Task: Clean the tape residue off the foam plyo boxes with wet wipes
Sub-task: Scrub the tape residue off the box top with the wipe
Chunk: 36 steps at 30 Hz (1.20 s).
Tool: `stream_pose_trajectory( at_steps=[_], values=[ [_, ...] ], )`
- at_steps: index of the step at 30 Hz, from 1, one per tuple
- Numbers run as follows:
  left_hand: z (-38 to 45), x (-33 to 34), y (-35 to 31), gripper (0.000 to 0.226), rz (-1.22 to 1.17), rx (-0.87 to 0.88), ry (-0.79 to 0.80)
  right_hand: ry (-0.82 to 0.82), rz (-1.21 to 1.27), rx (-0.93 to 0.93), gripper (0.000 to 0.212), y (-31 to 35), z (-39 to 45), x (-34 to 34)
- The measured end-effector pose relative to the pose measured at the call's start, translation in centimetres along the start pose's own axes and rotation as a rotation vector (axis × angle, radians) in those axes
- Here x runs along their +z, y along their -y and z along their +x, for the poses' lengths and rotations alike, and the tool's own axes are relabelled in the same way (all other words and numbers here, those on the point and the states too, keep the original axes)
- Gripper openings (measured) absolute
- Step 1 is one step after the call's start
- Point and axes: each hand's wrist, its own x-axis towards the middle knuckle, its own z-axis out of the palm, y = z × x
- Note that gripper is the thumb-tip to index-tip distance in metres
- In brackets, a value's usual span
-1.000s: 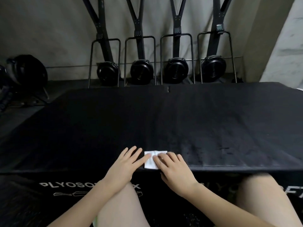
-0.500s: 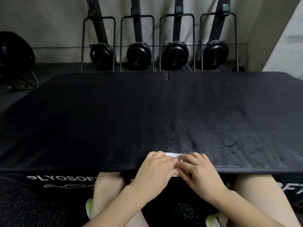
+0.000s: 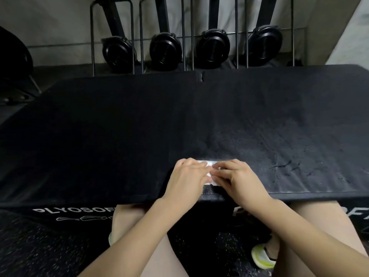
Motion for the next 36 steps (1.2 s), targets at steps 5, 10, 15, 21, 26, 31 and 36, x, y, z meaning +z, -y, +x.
stream_pose_trajectory(
  at_steps=[5,10,15,21,26,31,36],
  values=[
    [-2.8,-0.7,-1.4,0.019,0.099,0.080,-0.007,0.010,0.065,-0.045,0.024,0.9,-3.1,-0.9],
    [-6.6,-0.1,-1.3,0.004,0.100,0.157,-0.145,-0.071,0.020,-0.178,0.014,2.6,-5.7,-0.3],
    [-7.9,0.2,0.9,0.009,0.122,0.211,-0.276,-0.133,0.011,-0.177,0.011,4.8,-4.4,2.0],
    [-11.4,-2.3,5.4,0.014,0.249,0.186,-0.286,-0.156,-0.008,-0.218,0.004,9.7,-1.8,5.6],
    [-14.8,-4.5,9.9,0.013,0.328,0.150,-0.362,-0.118,-0.006,-0.282,0.008,14.7,1.0,8.9],
    [-16.4,-5.4,11.4,0.011,0.353,0.106,-0.407,-0.050,-0.036,-0.268,0.020,17.6,2.2,10.5],
    [-15.3,-3.6,9.7,0.015,0.271,0.091,-0.380,-0.039,-0.072,-0.300,0.020,15.7,1.0,8.8]
  ],
)
